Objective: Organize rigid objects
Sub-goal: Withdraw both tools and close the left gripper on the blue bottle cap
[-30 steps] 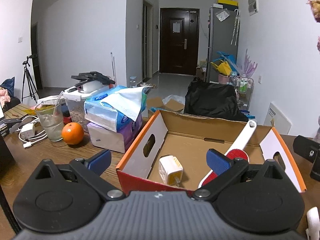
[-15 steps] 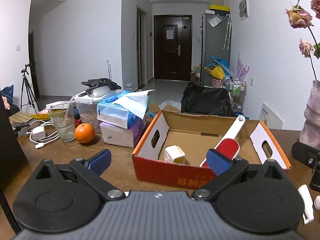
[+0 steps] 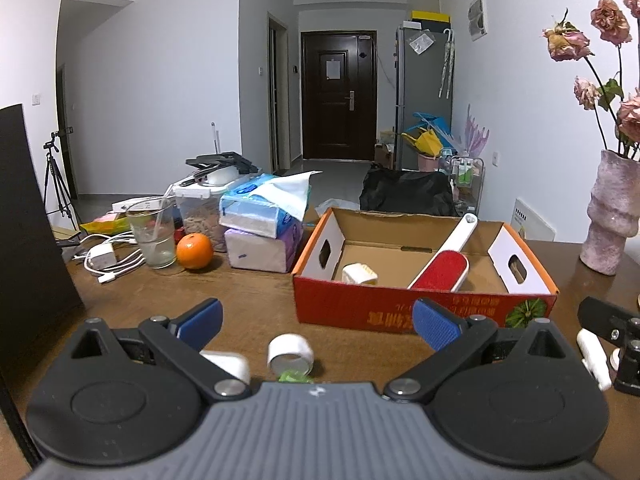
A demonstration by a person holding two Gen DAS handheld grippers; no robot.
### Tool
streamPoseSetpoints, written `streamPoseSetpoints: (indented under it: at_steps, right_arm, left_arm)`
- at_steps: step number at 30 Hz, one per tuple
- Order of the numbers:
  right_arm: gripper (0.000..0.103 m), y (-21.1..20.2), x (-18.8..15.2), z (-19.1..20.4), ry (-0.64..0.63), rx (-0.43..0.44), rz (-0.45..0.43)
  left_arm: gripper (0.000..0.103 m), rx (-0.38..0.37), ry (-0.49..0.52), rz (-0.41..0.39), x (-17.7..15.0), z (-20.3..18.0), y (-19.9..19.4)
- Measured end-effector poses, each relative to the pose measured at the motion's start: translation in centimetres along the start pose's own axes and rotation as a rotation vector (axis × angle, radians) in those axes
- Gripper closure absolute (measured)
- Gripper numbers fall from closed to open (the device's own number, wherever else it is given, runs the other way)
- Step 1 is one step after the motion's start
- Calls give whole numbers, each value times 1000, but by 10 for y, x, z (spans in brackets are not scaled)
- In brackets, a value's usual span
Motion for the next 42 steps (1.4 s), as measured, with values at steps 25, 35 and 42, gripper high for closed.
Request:
streamPoseSetpoints:
  at_steps: [25,35,42]
  right_arm:
    - [0,-67,-54,18,-56,9,80]
    - [0,-65,-71,23,-54,18,126]
    - [0,-60,-78,26,-57,17,151]
  left_arm:
    - [0,29,37,142,-65,56,-43]
    - [0,22,70,249,-109,60,-34]
    - [13,6,77,301,-128,57,-24]
Point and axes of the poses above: each gripper's, at about its wrist camera, not at the fingertips, and y roughly the way its jaws point, z to its left, x to its top, the point moved 6 cm from there along y, roughly the way its jaws point, and after that the axes turned 7 degrees about -z, right-handed, at the moved point
